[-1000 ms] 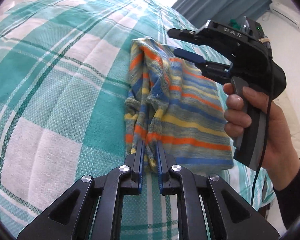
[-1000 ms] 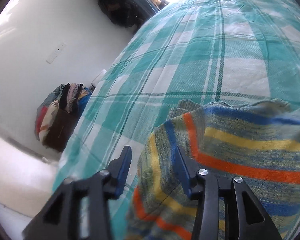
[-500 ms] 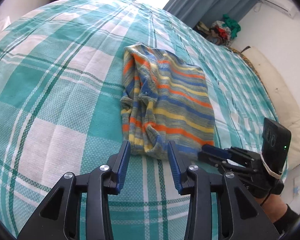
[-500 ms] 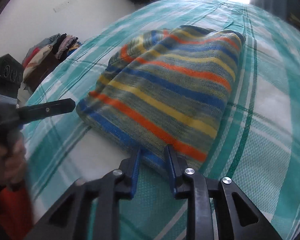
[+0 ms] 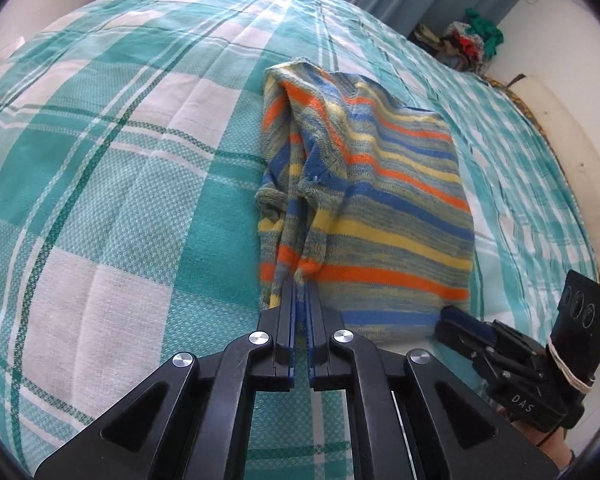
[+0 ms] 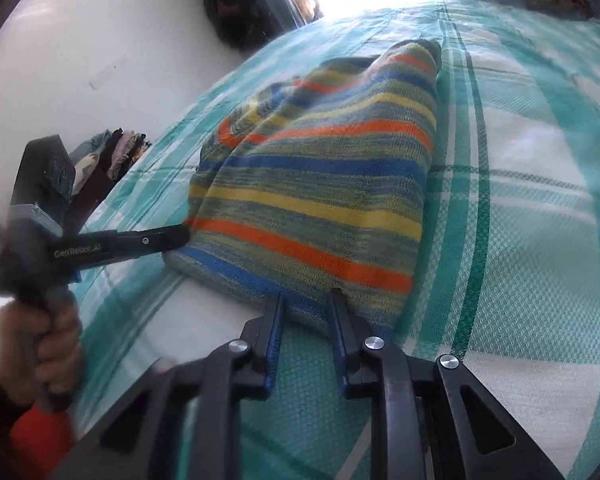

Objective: Fold small clothes

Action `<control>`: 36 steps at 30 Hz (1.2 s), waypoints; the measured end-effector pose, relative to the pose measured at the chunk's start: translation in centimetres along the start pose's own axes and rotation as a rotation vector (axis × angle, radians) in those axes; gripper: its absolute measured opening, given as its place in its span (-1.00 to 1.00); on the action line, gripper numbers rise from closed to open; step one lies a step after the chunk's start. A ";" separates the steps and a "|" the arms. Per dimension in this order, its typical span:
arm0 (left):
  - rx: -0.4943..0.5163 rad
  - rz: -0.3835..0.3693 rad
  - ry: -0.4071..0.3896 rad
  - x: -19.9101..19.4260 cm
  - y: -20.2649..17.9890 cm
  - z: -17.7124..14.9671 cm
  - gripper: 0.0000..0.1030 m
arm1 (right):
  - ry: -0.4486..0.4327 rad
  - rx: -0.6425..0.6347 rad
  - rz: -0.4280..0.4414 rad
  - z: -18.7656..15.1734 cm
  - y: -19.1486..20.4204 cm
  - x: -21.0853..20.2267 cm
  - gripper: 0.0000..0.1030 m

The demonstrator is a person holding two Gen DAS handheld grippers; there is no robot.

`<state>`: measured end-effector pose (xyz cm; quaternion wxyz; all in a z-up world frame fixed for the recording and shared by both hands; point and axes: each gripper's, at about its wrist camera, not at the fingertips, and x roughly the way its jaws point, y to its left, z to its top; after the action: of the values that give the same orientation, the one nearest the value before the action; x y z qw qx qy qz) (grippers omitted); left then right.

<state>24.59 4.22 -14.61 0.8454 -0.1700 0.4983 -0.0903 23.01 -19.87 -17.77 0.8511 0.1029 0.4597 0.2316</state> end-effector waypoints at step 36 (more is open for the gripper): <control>0.135 0.138 -0.018 6.5 -1.7 9.5 0.42 | -0.159 -0.044 -0.164 12.9 -1.8 -2.2 0.08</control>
<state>36.14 2.41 -15.01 0.8636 -0.0786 0.4939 -0.0638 33.20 -22.03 -9.68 0.9031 0.0643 0.3925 0.1622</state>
